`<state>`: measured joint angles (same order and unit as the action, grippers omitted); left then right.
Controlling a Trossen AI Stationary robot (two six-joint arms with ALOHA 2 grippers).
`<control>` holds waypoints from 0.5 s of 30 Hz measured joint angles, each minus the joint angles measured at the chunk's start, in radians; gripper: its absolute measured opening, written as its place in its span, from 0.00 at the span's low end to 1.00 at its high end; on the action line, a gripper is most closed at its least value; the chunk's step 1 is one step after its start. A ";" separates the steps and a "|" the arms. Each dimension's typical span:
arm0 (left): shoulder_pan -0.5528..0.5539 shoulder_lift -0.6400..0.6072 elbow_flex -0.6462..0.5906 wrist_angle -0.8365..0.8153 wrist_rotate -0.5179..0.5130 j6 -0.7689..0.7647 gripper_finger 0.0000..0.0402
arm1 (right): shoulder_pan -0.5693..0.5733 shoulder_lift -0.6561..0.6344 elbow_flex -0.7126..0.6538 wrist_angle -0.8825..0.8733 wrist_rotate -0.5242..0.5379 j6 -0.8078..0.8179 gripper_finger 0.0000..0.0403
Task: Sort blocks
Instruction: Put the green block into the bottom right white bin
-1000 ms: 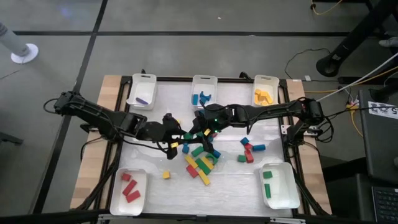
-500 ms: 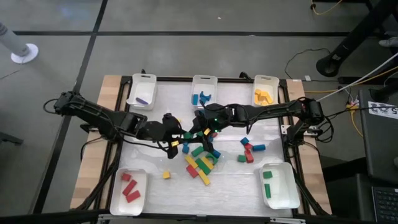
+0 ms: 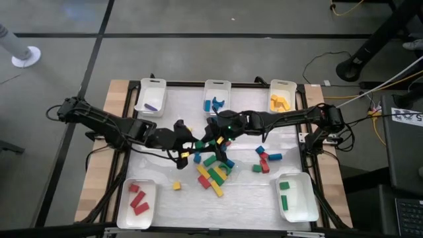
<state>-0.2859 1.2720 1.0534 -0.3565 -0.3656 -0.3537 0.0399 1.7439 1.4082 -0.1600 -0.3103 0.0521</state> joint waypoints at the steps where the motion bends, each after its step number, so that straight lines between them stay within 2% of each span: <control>1: 0.000 0.000 0.000 0.000 0.000 0.012 0.45 | 0.000 0.000 0.000 0.000 0.000 0.000 0.34; 6: 0.000 0.000 0.000 0.000 0.001 0.022 0.54 | 0.000 0.000 0.000 0.000 0.000 0.000 0.34; 11: -0.002 -0.015 0.003 -0.009 0.005 0.009 0.56 | 0.000 0.000 0.000 -0.032 0.000 0.001 0.34; 15: -0.001 -0.049 0.013 -0.037 0.048 0.041 0.57 | 0.000 0.000 0.001 -0.094 0.000 0.030 0.34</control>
<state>-0.2871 1.2229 1.0664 -0.3933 -0.3181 -0.3130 0.0399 1.7439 1.4090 -0.2537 -0.3099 0.0818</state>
